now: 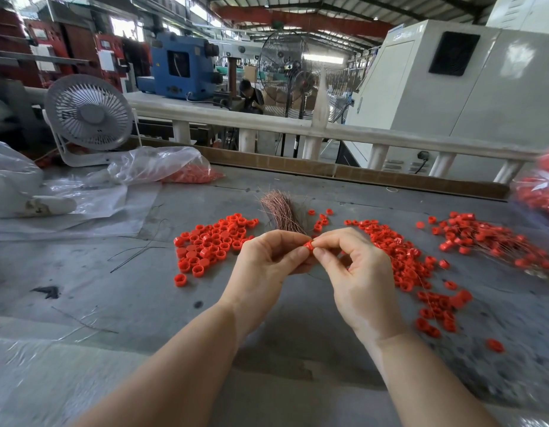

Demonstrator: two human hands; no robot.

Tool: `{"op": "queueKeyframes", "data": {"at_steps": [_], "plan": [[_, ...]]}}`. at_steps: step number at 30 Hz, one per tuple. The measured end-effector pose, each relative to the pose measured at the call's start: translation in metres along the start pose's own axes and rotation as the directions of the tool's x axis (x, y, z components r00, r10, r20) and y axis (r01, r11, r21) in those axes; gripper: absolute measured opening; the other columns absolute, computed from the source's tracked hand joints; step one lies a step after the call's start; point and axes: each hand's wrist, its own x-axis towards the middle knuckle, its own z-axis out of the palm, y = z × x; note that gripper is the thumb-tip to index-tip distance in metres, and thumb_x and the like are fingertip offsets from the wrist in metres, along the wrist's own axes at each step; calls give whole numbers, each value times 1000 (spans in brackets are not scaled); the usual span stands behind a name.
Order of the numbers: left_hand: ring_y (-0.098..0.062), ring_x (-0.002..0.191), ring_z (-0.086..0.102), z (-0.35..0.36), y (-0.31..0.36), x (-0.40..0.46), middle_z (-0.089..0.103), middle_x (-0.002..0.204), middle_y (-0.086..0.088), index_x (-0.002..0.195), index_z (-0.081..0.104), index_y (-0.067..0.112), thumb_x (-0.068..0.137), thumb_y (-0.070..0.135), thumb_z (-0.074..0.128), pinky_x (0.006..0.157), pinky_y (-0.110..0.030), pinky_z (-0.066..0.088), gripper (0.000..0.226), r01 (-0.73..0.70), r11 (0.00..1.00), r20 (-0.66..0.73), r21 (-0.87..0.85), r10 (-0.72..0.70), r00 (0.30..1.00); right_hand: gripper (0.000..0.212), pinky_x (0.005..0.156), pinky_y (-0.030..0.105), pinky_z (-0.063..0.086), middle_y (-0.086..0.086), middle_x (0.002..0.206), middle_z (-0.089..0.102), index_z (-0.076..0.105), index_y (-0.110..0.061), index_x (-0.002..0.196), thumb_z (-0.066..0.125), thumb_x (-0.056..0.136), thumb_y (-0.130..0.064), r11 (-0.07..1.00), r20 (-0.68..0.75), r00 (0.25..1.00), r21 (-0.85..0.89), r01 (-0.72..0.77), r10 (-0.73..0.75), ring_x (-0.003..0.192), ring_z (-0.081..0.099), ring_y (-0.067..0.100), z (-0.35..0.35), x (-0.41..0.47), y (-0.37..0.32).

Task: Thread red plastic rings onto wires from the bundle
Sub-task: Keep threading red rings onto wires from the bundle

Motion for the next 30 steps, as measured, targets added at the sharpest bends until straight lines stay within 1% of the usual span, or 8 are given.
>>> {"op": "queueKeyframes", "data": {"at_steps": [5,10,15,18,24,27,30], "plan": [[-11,70,68,-1,-1,1,71,76,-5,94,66,0,84,-5,57,69,-20,55,13,40,998,-2,-54,-40,999,8,70,15,44,-6,77,63,69,-9,78,61,78,-9,1000,5,1000,3,9,-9,76,57,6,0,0,0],[-10,68,67,0,-1,0,71,72,-3,90,67,3,85,-3,57,65,-18,53,13,77,994,5,-76,-77,997,9,69,11,41,-6,77,63,69,-11,78,60,79,-12,1000,21,1000,-10,-2,3,75,55,5,0,-1,1],[-10,65,66,-1,1,1,70,70,-6,88,66,4,86,-2,54,63,-19,54,14,165,963,45,-211,-159,986,9,68,7,38,-9,77,63,68,-13,79,62,80,-8,999,32,999,33,-23,22,75,55,0,-2,0,-1],[-9,63,66,-1,3,2,70,70,-7,90,65,1,86,-2,53,61,-18,54,13,203,943,76,-265,-189,979,15,66,5,37,-8,77,65,69,-16,80,66,82,-2,995,42,997,74,-63,60,73,56,-3,-4,0,-3],[-10,64,66,-1,4,2,70,71,-7,90,65,1,85,-2,53,61,-18,55,13,208,940,83,-271,-193,978,15,67,6,37,-4,77,67,69,-17,79,67,81,-2,988,51,993,108,-110,105,75,59,1,-5,2,-4],[-10,64,67,-1,3,1,70,71,-6,86,66,3,84,-2,55,62,-18,55,13,194,948,69,-252,-182,981,15,67,7,38,-4,77,67,68,-17,78,67,82,-2,991,52,994,86,-98,94,75,59,4,-6,2,-3],[-10,64,66,0,3,2,70,70,-6,84,67,5,83,-1,56,61,-18,54,12,181,956,58,-233,-173,983,7,69,8,39,-5,78,65,68,-12,79,64,82,-8,996,51,997,60,-68,65,76,58,3,-5,2,-3]]}}
